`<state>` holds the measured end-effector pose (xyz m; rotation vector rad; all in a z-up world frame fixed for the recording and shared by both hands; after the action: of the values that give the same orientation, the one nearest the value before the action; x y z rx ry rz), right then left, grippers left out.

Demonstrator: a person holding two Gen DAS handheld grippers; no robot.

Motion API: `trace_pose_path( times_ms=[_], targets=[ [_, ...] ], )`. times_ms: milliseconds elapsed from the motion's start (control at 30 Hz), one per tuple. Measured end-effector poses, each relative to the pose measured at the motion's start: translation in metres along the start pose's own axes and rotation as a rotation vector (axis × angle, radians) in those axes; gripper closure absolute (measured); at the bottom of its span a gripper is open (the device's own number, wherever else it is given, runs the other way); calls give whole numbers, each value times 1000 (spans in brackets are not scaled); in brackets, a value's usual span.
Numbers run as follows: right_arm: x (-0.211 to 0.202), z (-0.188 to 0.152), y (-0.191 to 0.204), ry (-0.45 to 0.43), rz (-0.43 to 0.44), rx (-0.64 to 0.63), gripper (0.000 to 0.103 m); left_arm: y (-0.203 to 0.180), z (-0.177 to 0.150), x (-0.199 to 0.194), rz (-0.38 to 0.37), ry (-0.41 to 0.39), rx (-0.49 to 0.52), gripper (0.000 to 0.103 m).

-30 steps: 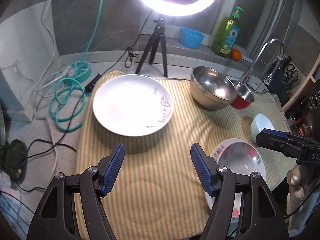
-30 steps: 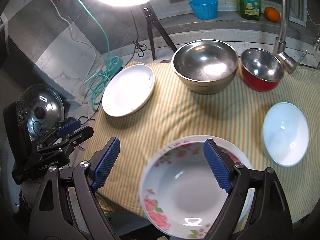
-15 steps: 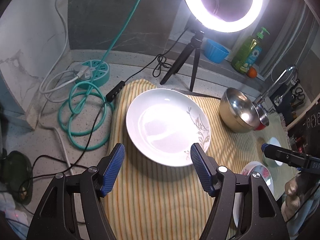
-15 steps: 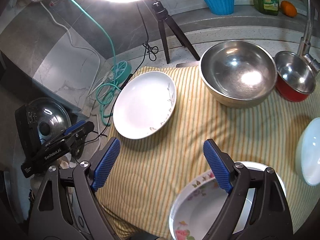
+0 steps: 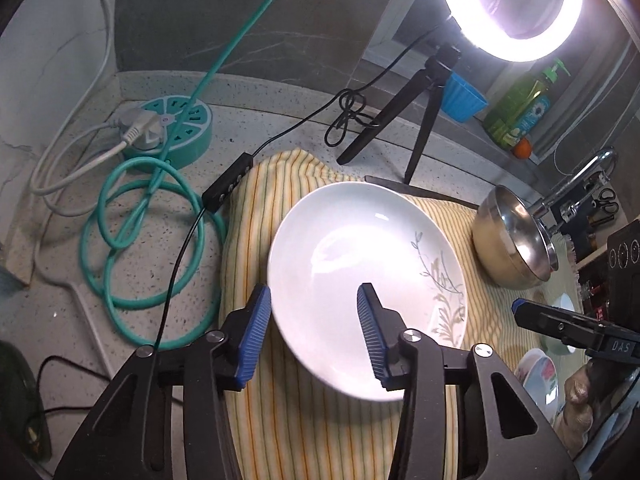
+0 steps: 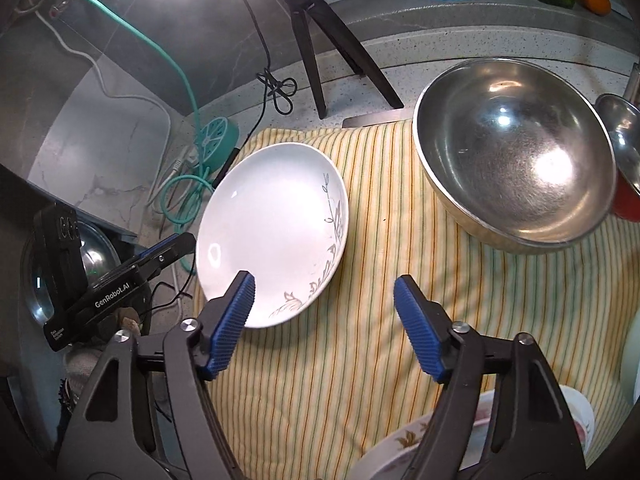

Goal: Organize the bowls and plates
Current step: 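Move both grippers to the white leaf-pattern plate and grasp its rim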

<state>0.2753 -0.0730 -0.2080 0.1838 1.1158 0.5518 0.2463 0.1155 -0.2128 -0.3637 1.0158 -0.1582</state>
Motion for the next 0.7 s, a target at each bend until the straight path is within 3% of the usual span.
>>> trace_pose_path(
  times_ms=[200, 400, 467, 700],
  targets=[
    [25, 8, -7, 43, 11, 34, 50, 5, 10, 15, 1, 12, -3, 70],
    [42, 12, -13, 69, 12, 57, 58, 11, 17, 24, 8, 19, -7, 70],
    [47, 12, -15, 79, 9, 58, 62, 13, 18, 27, 4, 27, -7, 79],
    [53, 14, -20, 97, 22, 78, 77, 17, 22, 38, 8, 49, -7, 85]
  ],
)
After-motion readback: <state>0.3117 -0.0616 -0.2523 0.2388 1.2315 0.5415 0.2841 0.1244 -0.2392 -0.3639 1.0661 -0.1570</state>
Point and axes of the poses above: each gripper's, at about its wrist camera, not at the fingertips, and x roughly the way its jaws point, y to its left, z to its top, the point moved 7 cm from there along x, roughly the way its jaws point, and after that the axes turned 4 degrees about -x, right-handed, at the moved point
